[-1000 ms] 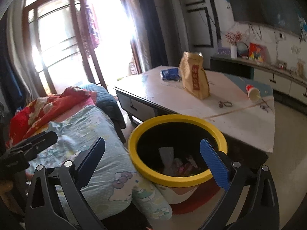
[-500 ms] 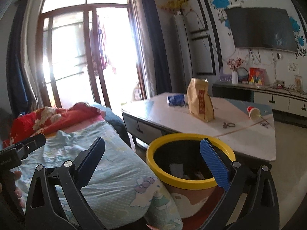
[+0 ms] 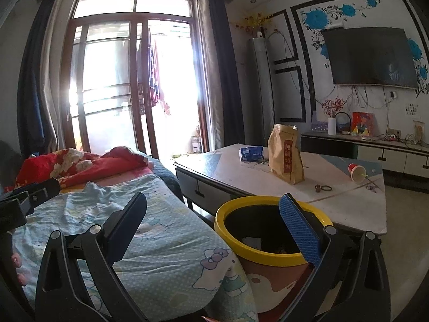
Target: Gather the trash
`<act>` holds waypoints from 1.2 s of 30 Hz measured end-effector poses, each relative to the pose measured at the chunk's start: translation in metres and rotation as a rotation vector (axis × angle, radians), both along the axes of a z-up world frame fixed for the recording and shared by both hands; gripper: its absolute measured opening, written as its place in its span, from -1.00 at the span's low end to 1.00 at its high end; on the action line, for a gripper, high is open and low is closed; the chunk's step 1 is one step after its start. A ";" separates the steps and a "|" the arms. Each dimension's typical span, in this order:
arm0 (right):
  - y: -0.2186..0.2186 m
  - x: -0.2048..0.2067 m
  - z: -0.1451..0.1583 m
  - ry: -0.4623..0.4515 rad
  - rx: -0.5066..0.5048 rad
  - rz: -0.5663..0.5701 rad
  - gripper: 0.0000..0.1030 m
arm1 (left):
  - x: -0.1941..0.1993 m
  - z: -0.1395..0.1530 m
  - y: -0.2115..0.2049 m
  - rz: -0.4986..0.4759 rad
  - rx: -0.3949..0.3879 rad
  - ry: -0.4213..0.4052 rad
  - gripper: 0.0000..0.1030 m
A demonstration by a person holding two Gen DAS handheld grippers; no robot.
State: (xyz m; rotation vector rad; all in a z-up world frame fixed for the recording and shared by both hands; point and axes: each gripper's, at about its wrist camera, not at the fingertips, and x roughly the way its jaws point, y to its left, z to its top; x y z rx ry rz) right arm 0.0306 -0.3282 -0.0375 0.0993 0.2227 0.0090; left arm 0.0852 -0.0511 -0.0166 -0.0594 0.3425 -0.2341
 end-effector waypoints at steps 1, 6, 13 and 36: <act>0.001 0.000 0.000 0.001 -0.002 0.000 0.88 | -0.001 0.000 -0.001 -0.004 0.000 -0.002 0.79; 0.002 0.001 -0.001 0.005 -0.006 0.005 0.88 | -0.001 -0.001 -0.004 -0.005 0.008 -0.005 0.79; 0.000 0.001 0.000 -0.004 0.008 -0.007 0.88 | -0.003 -0.002 -0.005 -0.001 0.003 -0.004 0.79; -0.001 0.003 0.001 -0.011 0.012 -0.019 0.88 | -0.006 -0.005 -0.007 -0.007 -0.001 -0.005 0.79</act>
